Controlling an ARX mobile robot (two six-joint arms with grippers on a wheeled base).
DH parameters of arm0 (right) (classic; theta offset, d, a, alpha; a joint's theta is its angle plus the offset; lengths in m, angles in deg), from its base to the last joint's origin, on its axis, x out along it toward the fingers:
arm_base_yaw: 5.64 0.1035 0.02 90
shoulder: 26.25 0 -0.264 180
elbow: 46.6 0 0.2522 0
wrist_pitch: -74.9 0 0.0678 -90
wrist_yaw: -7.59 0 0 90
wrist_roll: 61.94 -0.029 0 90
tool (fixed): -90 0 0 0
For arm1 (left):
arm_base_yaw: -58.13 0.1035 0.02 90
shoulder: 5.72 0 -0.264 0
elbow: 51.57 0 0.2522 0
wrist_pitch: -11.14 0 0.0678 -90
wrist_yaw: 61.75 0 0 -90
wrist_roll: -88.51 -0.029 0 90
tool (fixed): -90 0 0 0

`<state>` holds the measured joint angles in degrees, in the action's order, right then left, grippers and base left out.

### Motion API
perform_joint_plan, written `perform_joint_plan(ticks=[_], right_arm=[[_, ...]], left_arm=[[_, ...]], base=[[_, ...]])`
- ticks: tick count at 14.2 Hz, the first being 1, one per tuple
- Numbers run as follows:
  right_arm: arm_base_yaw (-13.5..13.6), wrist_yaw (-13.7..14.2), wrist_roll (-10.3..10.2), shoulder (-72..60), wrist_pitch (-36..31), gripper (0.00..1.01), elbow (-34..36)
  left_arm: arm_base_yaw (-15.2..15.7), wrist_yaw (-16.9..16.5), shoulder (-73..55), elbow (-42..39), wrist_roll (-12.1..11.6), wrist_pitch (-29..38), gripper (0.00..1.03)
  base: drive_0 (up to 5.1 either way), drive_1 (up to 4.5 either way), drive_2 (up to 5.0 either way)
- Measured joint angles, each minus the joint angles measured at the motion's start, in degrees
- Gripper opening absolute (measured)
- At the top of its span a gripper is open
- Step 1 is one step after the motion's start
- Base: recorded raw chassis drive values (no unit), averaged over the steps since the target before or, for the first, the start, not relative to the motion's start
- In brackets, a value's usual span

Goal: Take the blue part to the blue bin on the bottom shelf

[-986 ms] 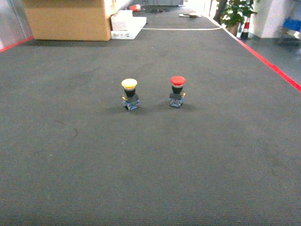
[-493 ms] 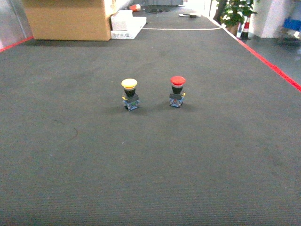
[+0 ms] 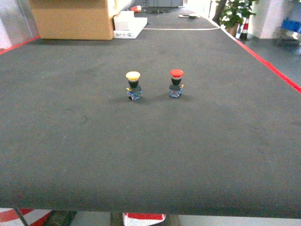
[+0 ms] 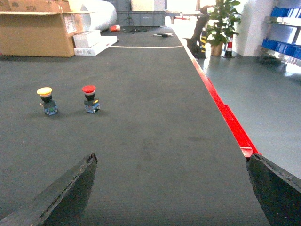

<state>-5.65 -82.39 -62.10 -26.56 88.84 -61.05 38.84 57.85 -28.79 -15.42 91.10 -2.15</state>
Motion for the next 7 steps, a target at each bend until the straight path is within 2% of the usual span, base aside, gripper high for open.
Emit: perform_joint_plan(ticks=[7], right_arm=[[0.0, 0.0, 0.0, 0.0, 0.1, 0.98, 0.0]], left_arm=[[0.0, 0.0, -0.4, 0.0, 0.0, -0.3, 0.45]], base=[[-1.7, -1.73, -1.7]])
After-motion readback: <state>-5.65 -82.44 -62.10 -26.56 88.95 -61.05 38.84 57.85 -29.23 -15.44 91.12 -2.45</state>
